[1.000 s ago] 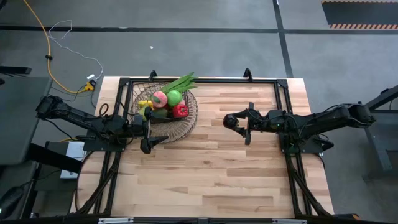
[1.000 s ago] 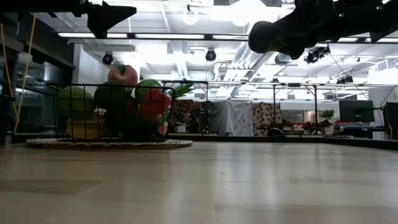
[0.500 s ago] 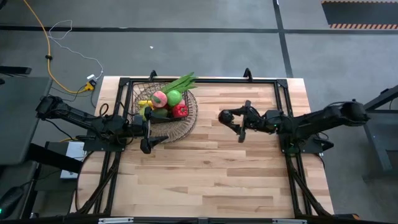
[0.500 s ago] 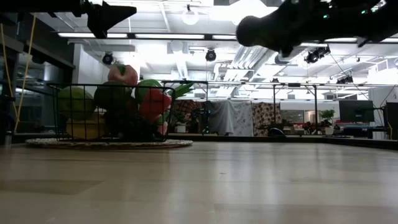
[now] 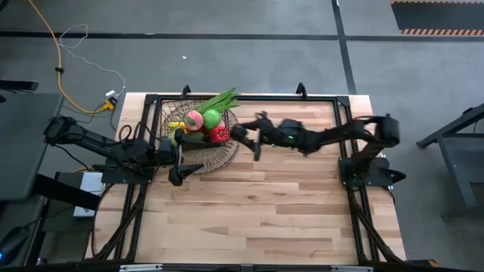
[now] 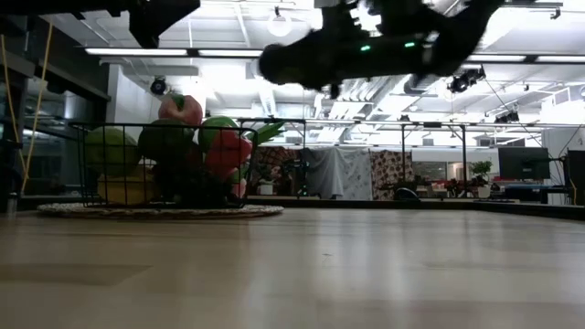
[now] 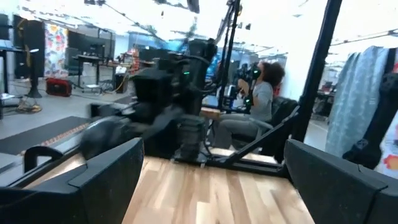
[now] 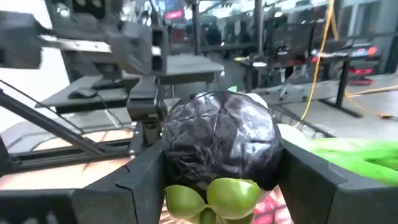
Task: Build produce basket
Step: Put the black mangosteen into the wire basket
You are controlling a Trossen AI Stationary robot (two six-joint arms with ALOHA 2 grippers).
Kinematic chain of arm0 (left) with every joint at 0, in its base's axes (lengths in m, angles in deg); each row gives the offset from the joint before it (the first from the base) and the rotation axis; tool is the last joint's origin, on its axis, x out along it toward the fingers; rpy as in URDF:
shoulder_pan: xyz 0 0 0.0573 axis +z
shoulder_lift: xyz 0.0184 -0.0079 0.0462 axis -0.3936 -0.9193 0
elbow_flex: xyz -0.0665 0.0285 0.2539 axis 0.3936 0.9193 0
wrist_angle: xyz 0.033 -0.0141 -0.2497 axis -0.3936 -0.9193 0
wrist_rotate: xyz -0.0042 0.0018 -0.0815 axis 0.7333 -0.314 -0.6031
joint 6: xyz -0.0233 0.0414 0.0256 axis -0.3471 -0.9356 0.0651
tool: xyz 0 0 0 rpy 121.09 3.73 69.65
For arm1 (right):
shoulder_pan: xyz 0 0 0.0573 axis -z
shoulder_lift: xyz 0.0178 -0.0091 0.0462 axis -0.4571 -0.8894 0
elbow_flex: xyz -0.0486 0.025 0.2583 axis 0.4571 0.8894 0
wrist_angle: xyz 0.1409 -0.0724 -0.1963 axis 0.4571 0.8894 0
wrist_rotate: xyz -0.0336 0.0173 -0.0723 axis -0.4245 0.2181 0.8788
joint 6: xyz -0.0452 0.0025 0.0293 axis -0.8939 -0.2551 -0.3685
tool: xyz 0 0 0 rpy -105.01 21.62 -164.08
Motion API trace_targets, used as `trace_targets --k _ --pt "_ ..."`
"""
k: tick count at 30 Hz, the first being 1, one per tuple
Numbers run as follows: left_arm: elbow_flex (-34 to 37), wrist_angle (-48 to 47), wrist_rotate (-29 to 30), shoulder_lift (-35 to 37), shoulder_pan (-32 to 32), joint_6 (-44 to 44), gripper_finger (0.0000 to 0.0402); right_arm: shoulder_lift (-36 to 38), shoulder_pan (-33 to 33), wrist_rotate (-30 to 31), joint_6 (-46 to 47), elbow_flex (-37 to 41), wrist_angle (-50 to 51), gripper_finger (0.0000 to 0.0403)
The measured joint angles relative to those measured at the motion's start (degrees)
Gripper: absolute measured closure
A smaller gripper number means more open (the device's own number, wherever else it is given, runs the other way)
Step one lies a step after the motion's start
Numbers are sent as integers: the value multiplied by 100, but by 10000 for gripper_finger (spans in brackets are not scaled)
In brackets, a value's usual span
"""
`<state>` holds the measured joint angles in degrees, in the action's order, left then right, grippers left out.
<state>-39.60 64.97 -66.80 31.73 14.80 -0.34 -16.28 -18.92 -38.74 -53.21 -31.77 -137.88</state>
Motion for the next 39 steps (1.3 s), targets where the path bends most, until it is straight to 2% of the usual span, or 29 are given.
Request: trace_targets --k 5,10,17,20,24,29,35,39 --pt "0 56 -54 62 -148 -2 25 -861 155 -529 -3 -1134 560 160" --pt "0 58 -12 359 -363 -102 25 -1513 230 -575 50 -2130 994 158" --pt "0 -9 166 671 -765 -329 25 -1702 512 -444 -17 -3253 1762 144" --pt "0 -19 344 671 -829 -401 25 -1703 700 -407 99 -3801 2464 143" --pt "0 14 379 667 -829 -404 25 -1920 927 -714 334 -4543 3332 143" --pt "0 159 375 667 -829 -451 25 -2532 1050 -1333 524 -5280 3485 142" --pt "0 382 -67 669 -829 -359 25 -3430 1099 -1591 781 -6184 3426 142" --pt "0 403 -131 667 -829 -354 25 -4021 1099 -1937 1092 -6834 3426 142"
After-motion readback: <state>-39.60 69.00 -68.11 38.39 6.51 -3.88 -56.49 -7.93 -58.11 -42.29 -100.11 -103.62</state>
